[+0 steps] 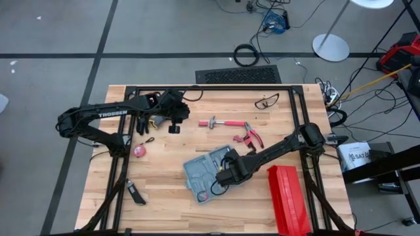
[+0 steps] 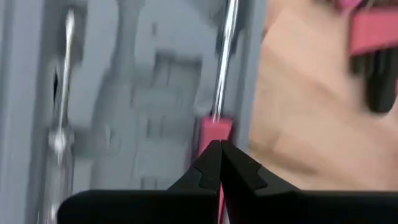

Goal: Prefit tool cases
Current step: Put the red screwdriver into the gray prefit tools case

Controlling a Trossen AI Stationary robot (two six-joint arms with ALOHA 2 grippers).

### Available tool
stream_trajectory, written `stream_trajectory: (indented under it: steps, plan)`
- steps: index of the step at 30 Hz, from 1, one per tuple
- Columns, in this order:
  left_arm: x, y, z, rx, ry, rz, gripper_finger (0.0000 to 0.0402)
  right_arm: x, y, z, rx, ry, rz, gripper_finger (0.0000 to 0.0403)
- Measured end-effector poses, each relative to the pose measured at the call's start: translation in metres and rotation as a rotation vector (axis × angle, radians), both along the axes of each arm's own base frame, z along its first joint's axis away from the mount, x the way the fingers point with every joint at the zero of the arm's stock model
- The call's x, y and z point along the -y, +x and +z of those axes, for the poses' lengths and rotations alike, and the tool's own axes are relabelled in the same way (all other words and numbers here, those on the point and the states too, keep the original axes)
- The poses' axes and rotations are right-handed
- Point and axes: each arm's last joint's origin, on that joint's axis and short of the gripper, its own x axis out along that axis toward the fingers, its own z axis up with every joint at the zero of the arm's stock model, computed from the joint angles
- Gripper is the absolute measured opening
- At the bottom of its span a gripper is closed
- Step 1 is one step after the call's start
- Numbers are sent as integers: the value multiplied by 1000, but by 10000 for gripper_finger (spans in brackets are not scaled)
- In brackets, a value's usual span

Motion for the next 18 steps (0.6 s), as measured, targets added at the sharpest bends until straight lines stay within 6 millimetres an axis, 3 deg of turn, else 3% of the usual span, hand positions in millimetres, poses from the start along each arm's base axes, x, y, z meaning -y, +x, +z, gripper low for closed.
stream_trajectory:
  steps: [3, 6, 13, 18]
  plan:
    - [0, -1, 0, -8, 5, 6, 109, 5, -2, 10, 39, -83, 3, 0]
    - [3, -10, 7, -22, 30, 34, 109, 13, -16, 39, 67, -145, -28, 0]
    - [13, -31, 53, 238, 119, 4, 109, 48, -58, 94, -56, -203, -82, 0]
    - [9, -36, 61, 297, 147, 27, 109, 84, -67, 102, -47, -164, -15, 0]
